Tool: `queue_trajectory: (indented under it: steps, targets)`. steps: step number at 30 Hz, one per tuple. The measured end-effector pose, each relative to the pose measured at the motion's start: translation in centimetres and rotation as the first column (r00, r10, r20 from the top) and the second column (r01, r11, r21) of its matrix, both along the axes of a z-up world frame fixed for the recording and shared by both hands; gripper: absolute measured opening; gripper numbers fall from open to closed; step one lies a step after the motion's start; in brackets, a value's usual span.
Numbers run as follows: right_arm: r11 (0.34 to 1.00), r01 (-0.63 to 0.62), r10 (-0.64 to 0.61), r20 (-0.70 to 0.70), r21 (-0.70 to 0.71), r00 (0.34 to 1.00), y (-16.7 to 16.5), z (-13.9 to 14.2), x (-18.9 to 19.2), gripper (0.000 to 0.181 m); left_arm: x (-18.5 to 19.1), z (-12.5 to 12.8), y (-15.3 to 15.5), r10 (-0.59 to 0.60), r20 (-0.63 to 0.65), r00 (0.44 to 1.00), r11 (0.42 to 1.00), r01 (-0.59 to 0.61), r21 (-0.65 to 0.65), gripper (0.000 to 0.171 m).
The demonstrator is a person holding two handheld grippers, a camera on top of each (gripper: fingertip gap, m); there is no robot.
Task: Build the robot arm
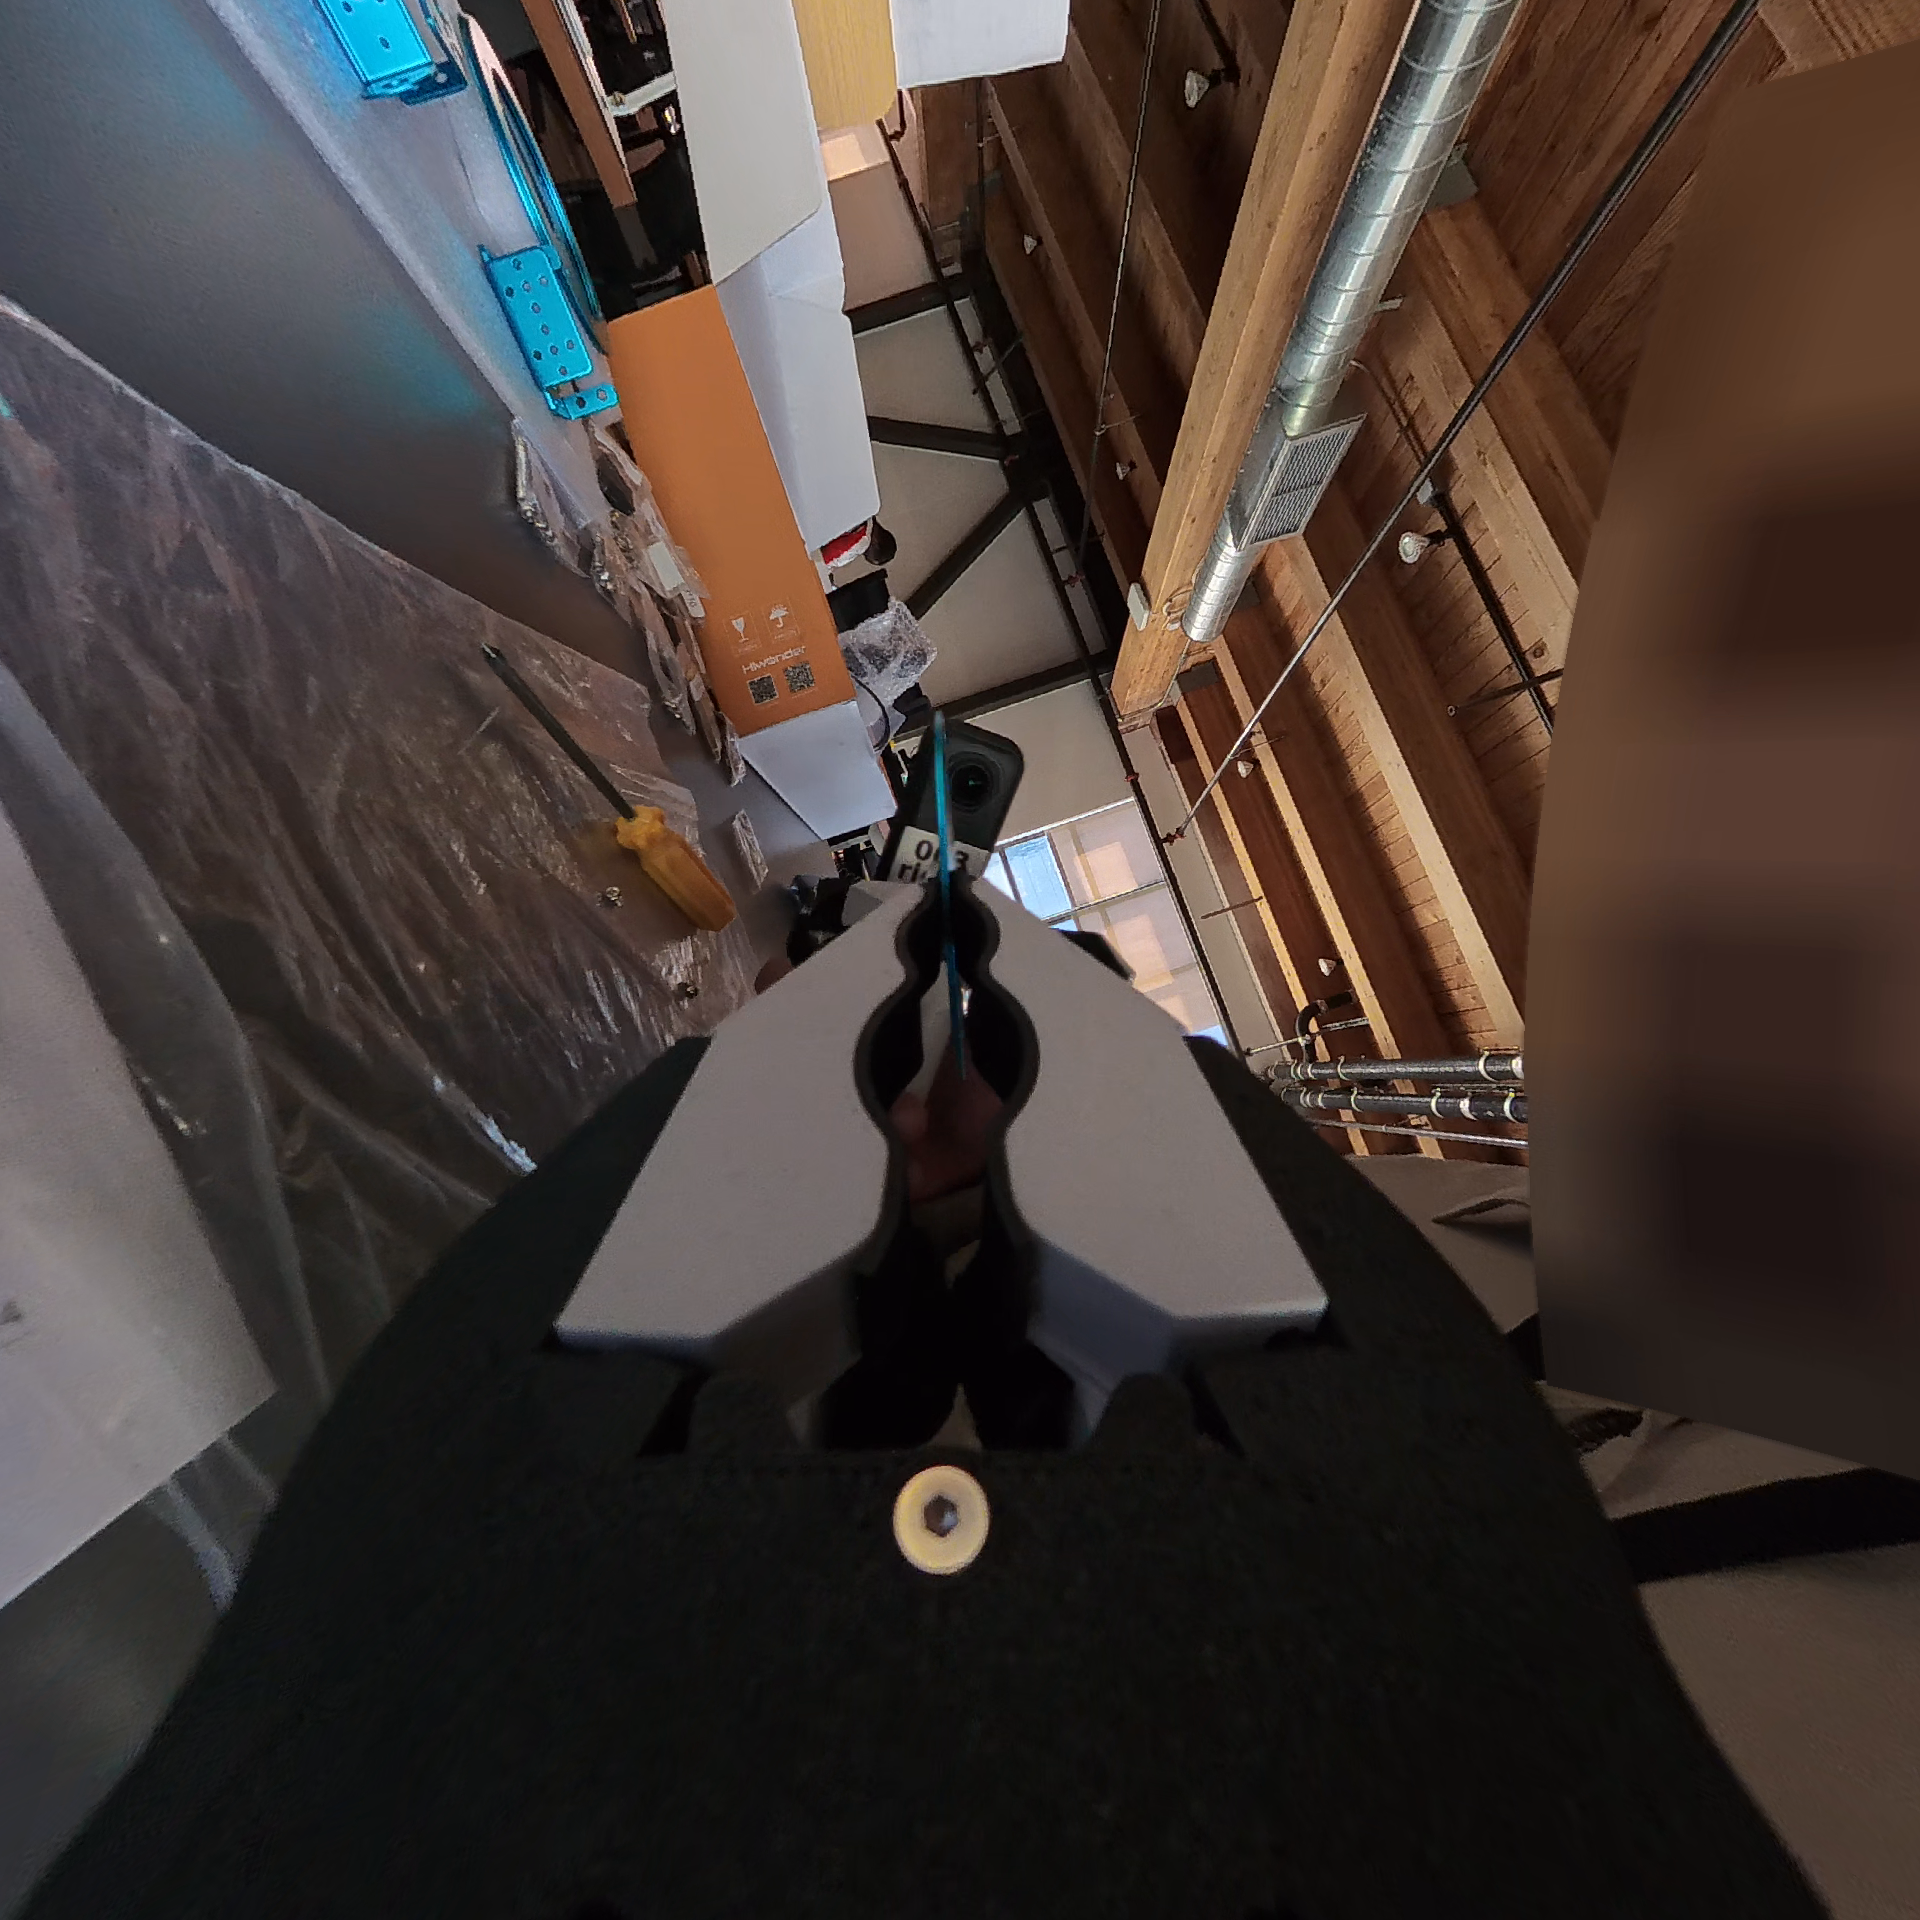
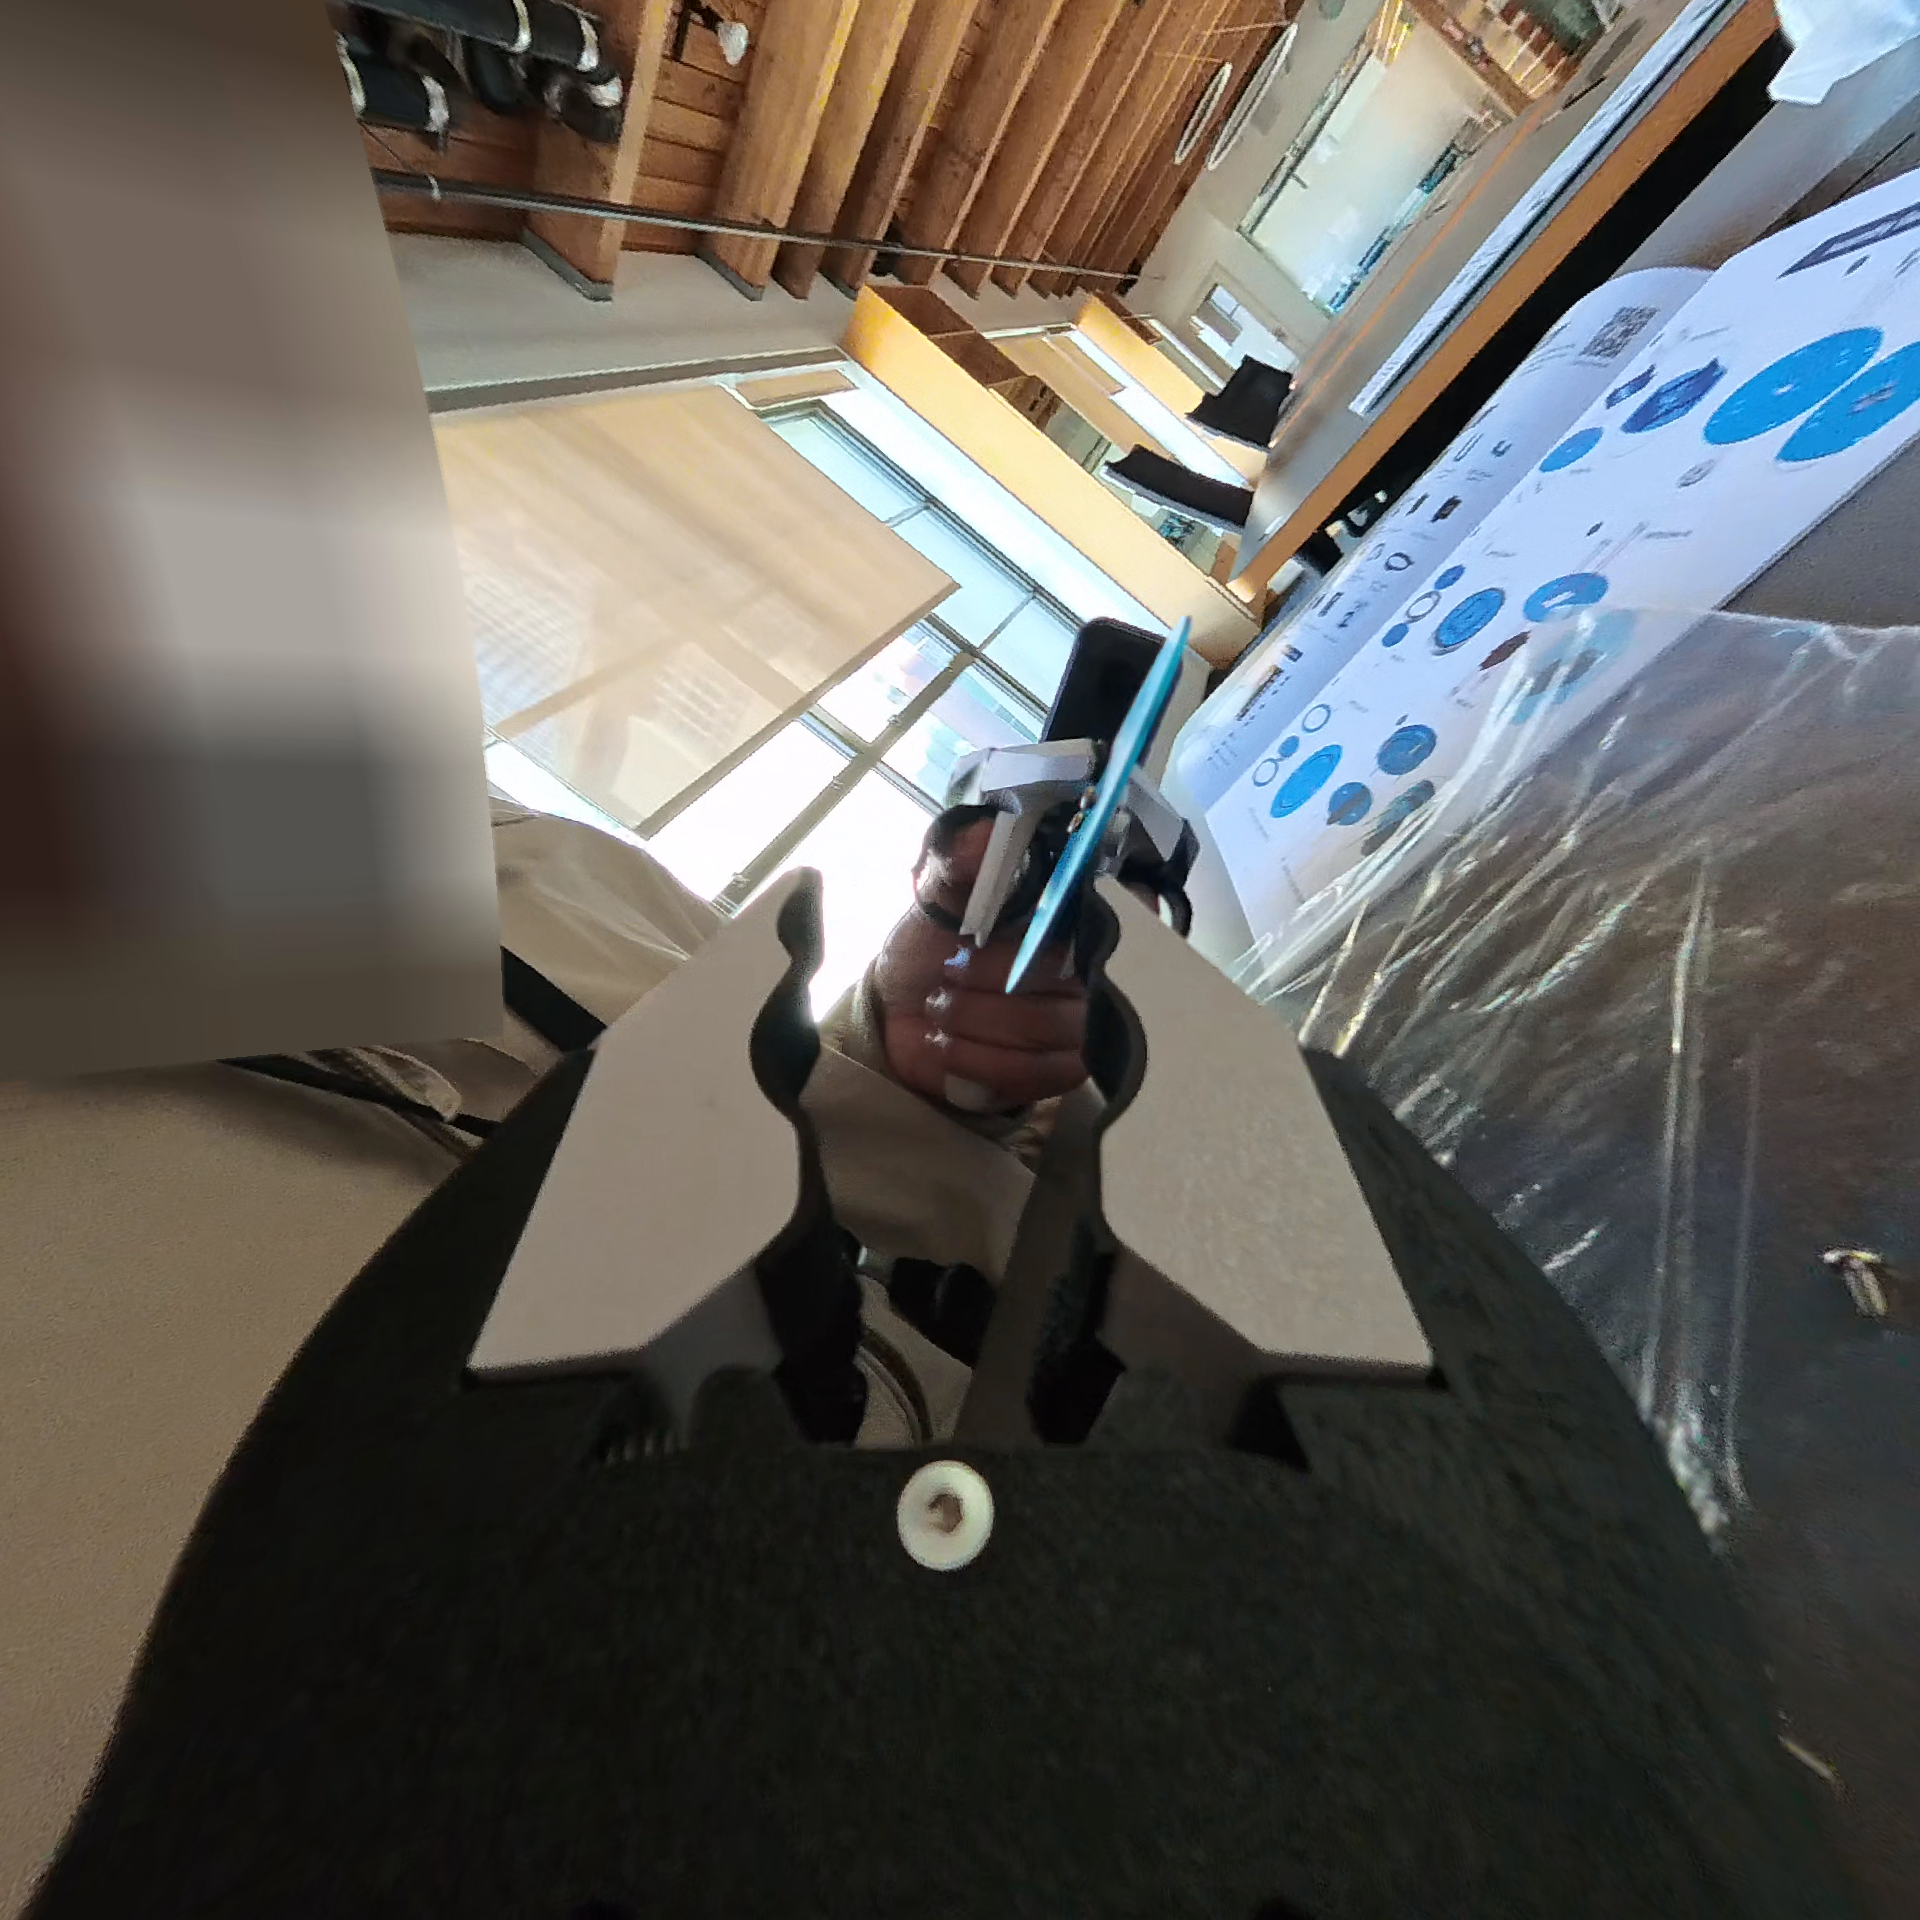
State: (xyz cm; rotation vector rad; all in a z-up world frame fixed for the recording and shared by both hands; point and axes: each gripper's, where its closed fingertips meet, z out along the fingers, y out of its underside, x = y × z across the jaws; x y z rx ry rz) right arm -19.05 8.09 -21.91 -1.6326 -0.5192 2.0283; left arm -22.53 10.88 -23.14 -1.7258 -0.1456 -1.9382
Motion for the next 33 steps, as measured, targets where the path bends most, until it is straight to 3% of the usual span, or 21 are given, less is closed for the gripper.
queue_trajectory:
  steps: [14, 17, 23, 33]
  targets:
    - [0.993, -0.048, 0.035, -0.12, -0.111, 0.992, 0.0, 0.9, 0.0, 0.04, 0.7, 0.9, -0.6, -0.008, -0.011, 1.0, 0.997, 0.008, 0.072, 0.001]
    - [0.992, -0.033, 0.025, -0.069, -0.121, 0.997, 0.3, -0.1, -0.1, 0.028, 0.8, 0.9, -0.8, -0.013, -0.012, 1.0, 0.997, 0.014, 0.073, 0.001]
    - [0.997, 0.027, -0.028, -0.017, -0.076, 0.999, 1.1, -0.3, 0.4, 0.033, 0.9, 1.0, -0.8, -0.021, 0.0, 1.0, 0.997, 0.021, 0.068, 0.001]
    - [0.993, -0.007, 0.001, -0.046, -0.119, 0.999, 0.8, -0.2, -0.1, 0.024, 1.1, 0.7, -0.8, -0.016, -0.026, 1.0, 0.997, 0.018, 0.08, 0.001]
